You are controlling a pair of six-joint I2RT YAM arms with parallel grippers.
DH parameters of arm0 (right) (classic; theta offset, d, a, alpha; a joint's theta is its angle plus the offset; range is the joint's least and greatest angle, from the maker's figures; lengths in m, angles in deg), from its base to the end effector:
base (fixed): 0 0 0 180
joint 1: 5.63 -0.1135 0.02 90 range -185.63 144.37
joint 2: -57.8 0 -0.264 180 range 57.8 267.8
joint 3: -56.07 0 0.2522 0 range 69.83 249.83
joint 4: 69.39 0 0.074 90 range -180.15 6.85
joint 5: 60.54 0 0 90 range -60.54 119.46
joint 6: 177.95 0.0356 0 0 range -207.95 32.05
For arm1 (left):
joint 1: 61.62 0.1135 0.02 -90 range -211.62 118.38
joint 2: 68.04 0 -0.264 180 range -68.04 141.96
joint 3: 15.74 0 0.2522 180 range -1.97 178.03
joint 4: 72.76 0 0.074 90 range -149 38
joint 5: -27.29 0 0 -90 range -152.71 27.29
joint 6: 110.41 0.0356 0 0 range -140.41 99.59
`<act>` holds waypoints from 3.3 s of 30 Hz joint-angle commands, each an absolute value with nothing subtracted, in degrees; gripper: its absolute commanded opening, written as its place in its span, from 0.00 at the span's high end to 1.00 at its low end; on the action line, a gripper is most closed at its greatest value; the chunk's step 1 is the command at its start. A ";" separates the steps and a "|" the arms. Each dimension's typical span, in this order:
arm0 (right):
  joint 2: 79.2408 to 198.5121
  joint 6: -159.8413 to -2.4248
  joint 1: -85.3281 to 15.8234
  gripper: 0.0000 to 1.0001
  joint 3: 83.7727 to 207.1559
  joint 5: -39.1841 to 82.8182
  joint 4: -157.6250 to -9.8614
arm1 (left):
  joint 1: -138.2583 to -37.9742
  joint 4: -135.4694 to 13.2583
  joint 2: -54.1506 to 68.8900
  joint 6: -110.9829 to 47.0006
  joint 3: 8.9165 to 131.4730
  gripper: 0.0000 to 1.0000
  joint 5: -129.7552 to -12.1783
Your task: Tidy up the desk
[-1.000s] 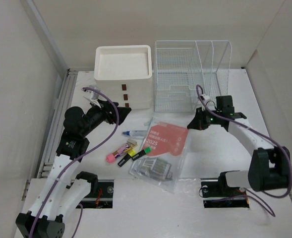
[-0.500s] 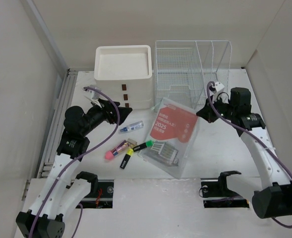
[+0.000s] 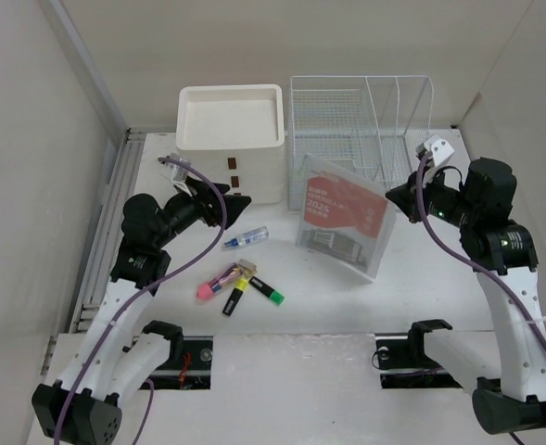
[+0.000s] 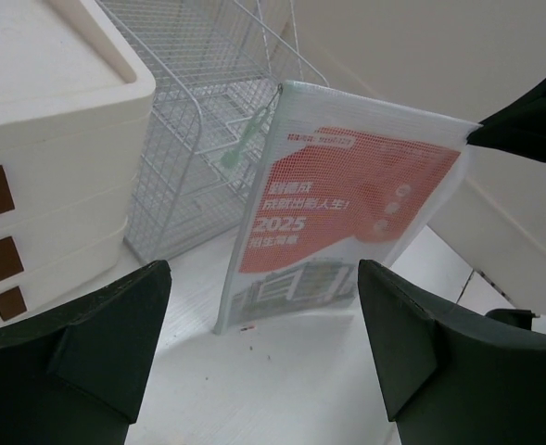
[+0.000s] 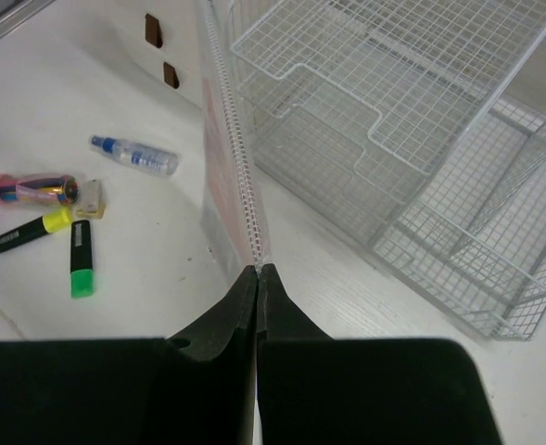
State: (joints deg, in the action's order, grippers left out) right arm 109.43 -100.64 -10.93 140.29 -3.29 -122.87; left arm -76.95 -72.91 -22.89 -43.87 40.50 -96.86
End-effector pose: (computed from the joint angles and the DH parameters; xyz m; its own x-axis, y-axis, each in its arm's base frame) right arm 0.1632 0.0345 0.4193 -0.2188 -0.2058 -0.9538 -0.6447 0.7642 -0.0170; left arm 0.1710 -0.0676 0.3693 -0.1261 -0.3071 -0.9433 0.7627 0.5781 -0.2901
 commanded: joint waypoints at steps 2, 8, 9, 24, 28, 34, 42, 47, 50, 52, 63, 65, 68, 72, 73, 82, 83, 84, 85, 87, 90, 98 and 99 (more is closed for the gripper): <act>108.42 -101.39 -11.34 1.00 144.80 -3.50 -123.67 | -77.17 -82.54 -19.88 -45.72 40.22 0.22 -99.44; 108.42 -100.78 -11.34 1.00 146.91 -5.43 -124.19 | -78.75 -97.99 -12.24 -49.94 37.66 0.29 -103.48; 108.42 -100.78 -11.34 1.00 147.61 -5.43 -124.19 | -78.76 -100.11 -11.09 -51.25 37.14 0.29 -104.01; 108.42 -96.83 -11.87 1.00 153.15 -10.09 -124.73 | -79.81 -124.99 -0.81 -53.10 33.36 0.29 -109.97; 108.42 -96.30 -11.87 1.00 153.15 -10.09 -123.67 | -80.34 -133.96 1.31 -56.10 31.25 0.29 -113.32; 108.42 -95.15 -11.87 1.00 153.15 -10.62 -122.44 | -83.75 -128.64 0.36 -51.74 32.21 0.30 -116.41; 108.95 -95.15 -11.87 1.00 153.15 -10.00 -120.24 | -92.01 -110.43 -7.22 -39.84 32.84 0.31 -109.65; 109.48 -95.15 -11.87 1.00 153.68 -7.72 -119.18 | -93.26 -108.04 -10.11 -38.17 31.69 0.31 -107.10; 109.48 -95.15 -11.87 1.00 154.21 -6.50 -118.66 | -93.26 -107.09 -13.18 -38.78 30.98 0.31 -105.68; 109.48 -95.15 -11.87 1.00 154.21 -6.49 -118.05 | -93.78 -106.55 -15.90 -38.78 29.67 0.31 -103.94; 110.52 -92.87 -11.87 1.00 154.82 -5.96 -115.76 | -96.06 -105.94 -16.80 -39.40 28.08 0.31 -102.78; 110.53 -92.35 -11.87 1.00 155.44 -5.96 -115.23 | -96.68 -105.94 -15.57 -38.79 28.61 0.31 -102.78; 111.05 -91.81 -11.87 1.00 155.44 -5.96 -114.71 | -98.08 -105.94 -13.90 -38.25 29.75 0.31 -102.17; 111.06 -91.29 -12.39 1.00 155.96 -5.96 -114.18 | -100.28 -105.94 -12.06 -36.93 31.15 0.30 -102.17; 111.06 -91.29 -12.39 1.00 155.96 -5.27 -114.17 | -100.81 -105.94 -12.05 -36.93 31.68 0.30 -102.17; 112.11 -90.24 -12.39 1.00 162.45 4.48 -111.72 | -100.82 -98.57 -18.81 -33.43 30.46 0.30 -95.23; 112.81 -90.23 -12.39 1.00 163.08 5.72 -110.93 | -100.82 -97.94 -19.34 -33.42 30.46 0.30 -94.70; 112.82 -90.23 -12.39 1.00 163.87 8.08 -110.92 | -100.82 -97.94 -20.13 -33.42 30.46 0.30 -94.09; 113.51 -90.23 -12.39 1.00 164.66 9.32 -110.31 | -100.82 -97.24 -20.14 -32.90 30.46 0.30 -94.08; 114.21 -90.23 -12.39 1.00 167.38 11.95 -109.78 | -100.82 -96.63 -20.14 -32.89 30.46 0.30 -94.08; 114.74 -90.23 -12.39 1.00 170.81 17.40 -108.64 | -100.82 -96.62 -20.14 -32.89 30.46 0.30 -94.08; 114.22 -93.56 -12.39 1.00 174.68 33.04 -104.15 | -100.82 -96.62 -19.08 -32.89 30.98 0.30 -94.08; 114.22 -94.27 -12.39 1.00 174.68 33.93 -103.28 | -100.82 -96.62 -19.08 -32.89 30.98 0.29 -94.08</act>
